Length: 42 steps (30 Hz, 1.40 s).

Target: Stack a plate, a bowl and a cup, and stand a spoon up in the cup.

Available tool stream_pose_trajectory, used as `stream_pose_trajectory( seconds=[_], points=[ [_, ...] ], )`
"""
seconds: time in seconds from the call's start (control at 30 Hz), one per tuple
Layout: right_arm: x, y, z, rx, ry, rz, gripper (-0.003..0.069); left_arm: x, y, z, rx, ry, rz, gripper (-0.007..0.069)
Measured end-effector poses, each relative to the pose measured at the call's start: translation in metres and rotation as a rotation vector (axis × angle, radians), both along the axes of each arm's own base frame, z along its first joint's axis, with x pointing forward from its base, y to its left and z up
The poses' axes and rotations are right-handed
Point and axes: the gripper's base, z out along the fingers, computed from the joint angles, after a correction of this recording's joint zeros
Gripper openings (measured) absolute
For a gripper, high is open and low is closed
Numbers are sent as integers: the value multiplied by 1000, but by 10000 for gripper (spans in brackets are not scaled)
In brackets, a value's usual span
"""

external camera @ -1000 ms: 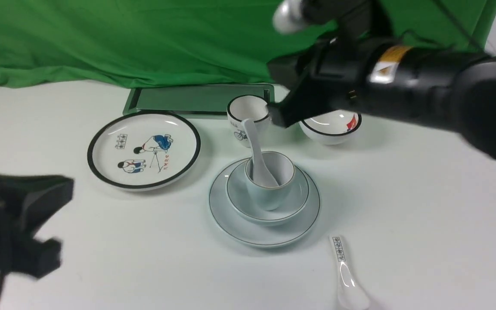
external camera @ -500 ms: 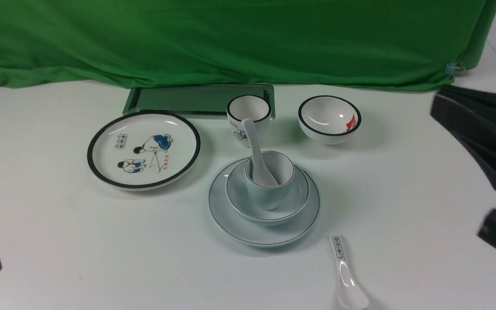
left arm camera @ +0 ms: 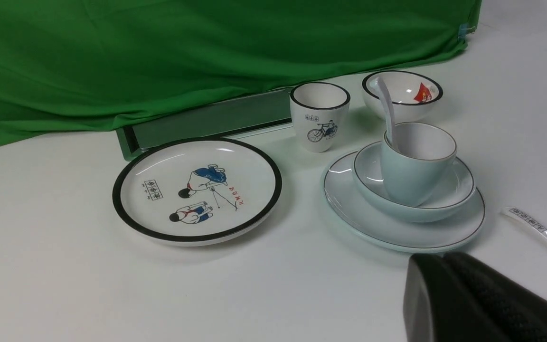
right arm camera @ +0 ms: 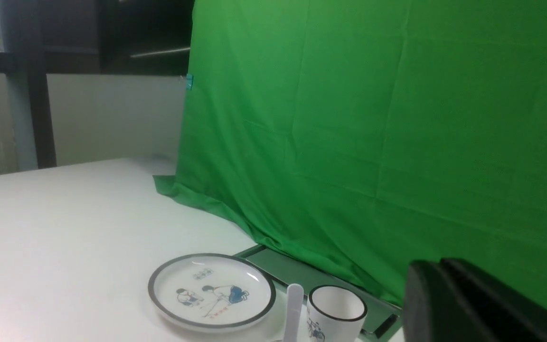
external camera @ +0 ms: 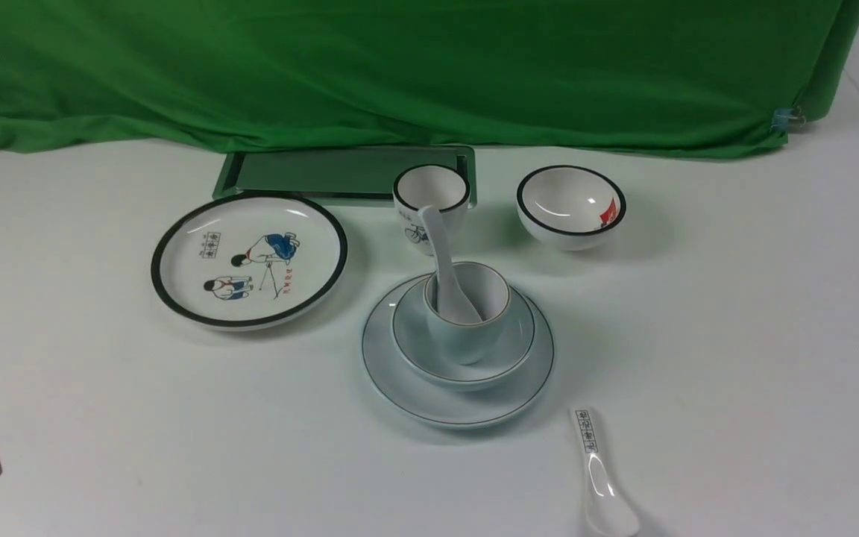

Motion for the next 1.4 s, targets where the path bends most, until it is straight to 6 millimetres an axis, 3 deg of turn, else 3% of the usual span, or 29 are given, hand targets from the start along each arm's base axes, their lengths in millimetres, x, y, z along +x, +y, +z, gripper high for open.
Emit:
stream_pose_trajectory(
  seconds=[0.4,0.5,0.8,0.9,1.0,1.2,1.4],
  points=[
    [-1,-1,-2,7,-8,-3,80,0,0,0,0,0,0,-36],
    [-5,-6,-11,22,-28,-18,27,0,0,0,0,0,0,-36],
    [-17,-43,-70,42,-44,-319,11,0,0,0,0,0,0,-34],
    [-20,-58,-110,30,9,-511,11,0,0,0,0,0,0,-31],
    [-21,-66,-134,33,92,-639,11,0,0,0,1,1,0,-31],
    [-28,-74,-155,-12,264,-761,11,0,0,0,1,2,0,-31],
    [-31,-74,-161,-3,329,-773,11,0,0,0,2,2,0,-31]
  ],
)
